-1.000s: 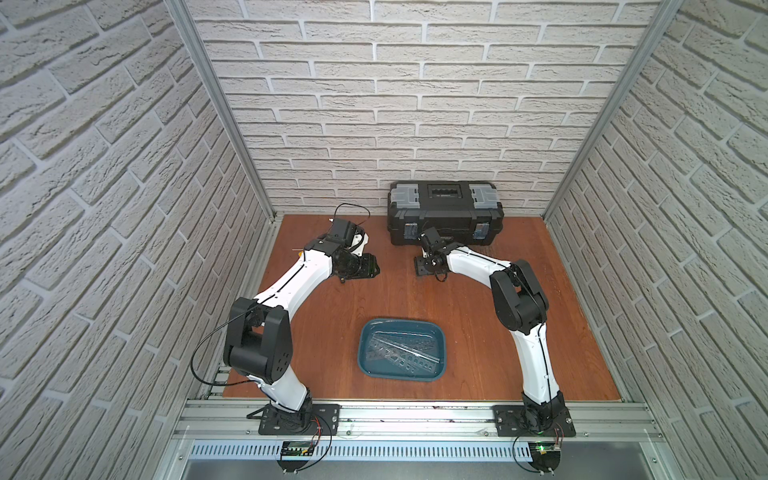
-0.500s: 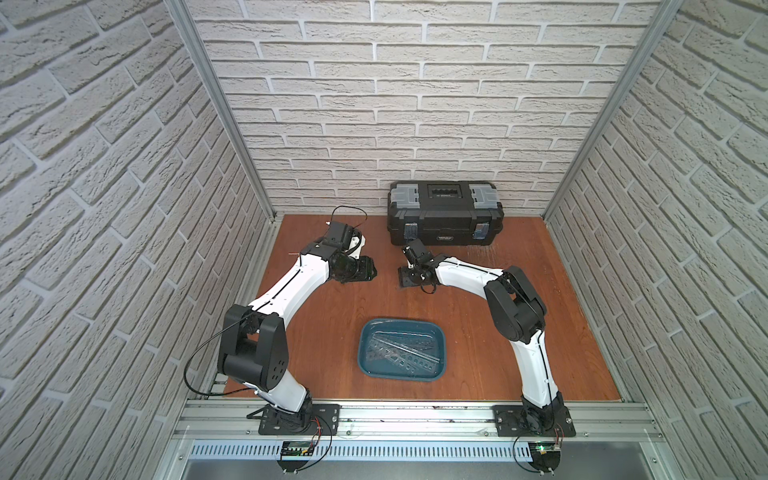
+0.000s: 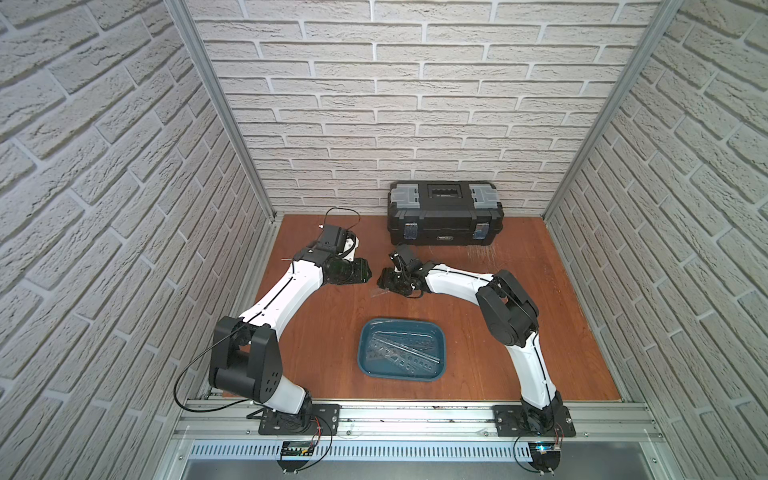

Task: Put the scattered rulers into the storage box
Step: Move the ruler to the center of the board.

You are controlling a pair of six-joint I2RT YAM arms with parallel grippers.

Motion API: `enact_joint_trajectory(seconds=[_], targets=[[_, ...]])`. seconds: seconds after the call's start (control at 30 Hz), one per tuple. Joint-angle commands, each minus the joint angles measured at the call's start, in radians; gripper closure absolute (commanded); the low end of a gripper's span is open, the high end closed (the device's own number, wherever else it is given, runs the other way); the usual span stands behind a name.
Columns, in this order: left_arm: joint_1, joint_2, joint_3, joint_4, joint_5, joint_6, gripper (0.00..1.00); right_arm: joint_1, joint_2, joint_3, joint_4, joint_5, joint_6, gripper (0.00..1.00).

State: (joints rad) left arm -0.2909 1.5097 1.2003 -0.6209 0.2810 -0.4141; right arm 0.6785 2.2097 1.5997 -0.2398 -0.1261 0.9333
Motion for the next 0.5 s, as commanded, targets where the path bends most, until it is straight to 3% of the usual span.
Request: enact_joint_trajectory(seconds=[0.0, 0.2, 0.47], targets=[[0.01, -0.03, -0.026, 0.031, -0.008, -0.01, 0.4, 0.019, -0.002, 0.029, -0.02, -0.036, 0.045, 0.37], [0.015, -0.001, -0.022, 0.046, 0.011, -0.029, 0.4, 0.015, -0.125, 0.019, -0.073, 0.045, -0.062, 0.37], [0.008, 0.032, -0.061, 0.086, 0.036, -0.115, 0.4, -0.019, -0.205, 0.058, -0.205, 0.157, -0.313, 0.35]])
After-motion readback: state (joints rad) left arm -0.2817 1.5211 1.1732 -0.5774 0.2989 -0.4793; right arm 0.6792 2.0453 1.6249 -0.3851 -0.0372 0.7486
